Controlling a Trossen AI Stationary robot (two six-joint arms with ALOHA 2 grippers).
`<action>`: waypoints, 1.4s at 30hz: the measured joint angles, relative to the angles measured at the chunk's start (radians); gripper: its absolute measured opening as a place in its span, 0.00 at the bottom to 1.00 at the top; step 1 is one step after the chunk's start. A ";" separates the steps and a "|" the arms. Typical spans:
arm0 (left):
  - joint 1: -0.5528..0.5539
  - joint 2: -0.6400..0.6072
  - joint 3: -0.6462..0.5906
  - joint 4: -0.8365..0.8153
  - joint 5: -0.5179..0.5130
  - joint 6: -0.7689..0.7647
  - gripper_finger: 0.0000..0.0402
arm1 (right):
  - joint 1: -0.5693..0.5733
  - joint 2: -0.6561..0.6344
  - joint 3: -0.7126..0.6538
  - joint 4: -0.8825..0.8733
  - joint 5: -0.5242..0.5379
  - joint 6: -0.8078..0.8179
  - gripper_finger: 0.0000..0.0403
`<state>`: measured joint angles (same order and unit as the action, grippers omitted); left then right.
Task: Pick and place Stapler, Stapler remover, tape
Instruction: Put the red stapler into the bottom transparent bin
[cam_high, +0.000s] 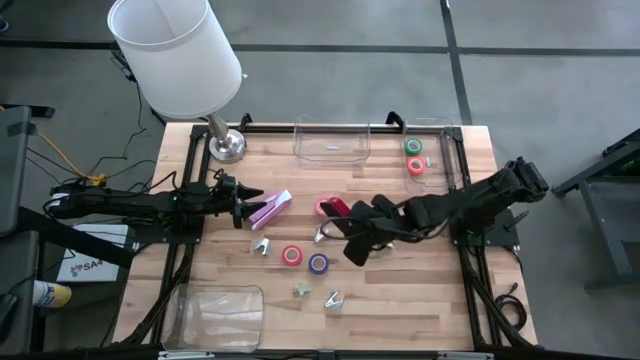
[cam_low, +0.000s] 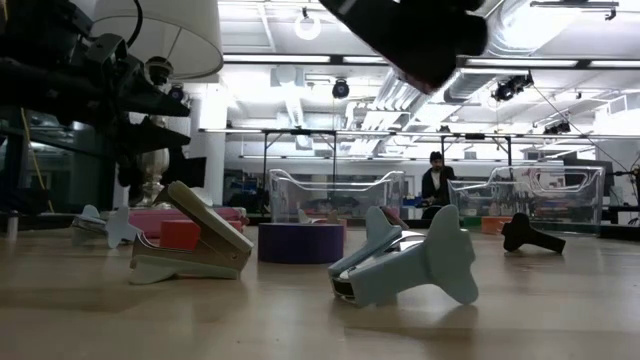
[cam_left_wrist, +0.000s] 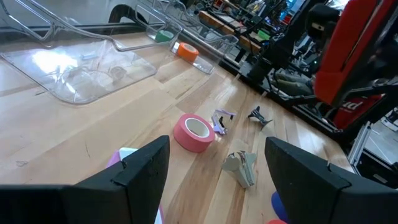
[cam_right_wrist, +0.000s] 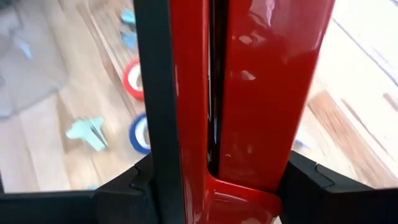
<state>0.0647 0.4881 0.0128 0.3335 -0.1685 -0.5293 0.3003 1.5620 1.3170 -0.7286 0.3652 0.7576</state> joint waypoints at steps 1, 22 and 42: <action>0.000 0.000 0.000 0.001 0.000 -0.001 0.65 | -0.005 0.000 0.000 0.015 -0.001 -0.013 0.50; 0.000 0.028 0.308 0.142 0.179 0.135 0.65 | -0.169 0.000 0.000 0.608 -0.346 -0.355 0.50; 0.000 0.427 0.743 0.143 0.360 0.163 0.65 | -0.290 0.000 0.000 0.954 -0.761 -0.299 0.50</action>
<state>0.0650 0.9146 0.7554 0.4767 0.1912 -0.3663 0.0099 1.5620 1.3167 0.2258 -0.3957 0.4590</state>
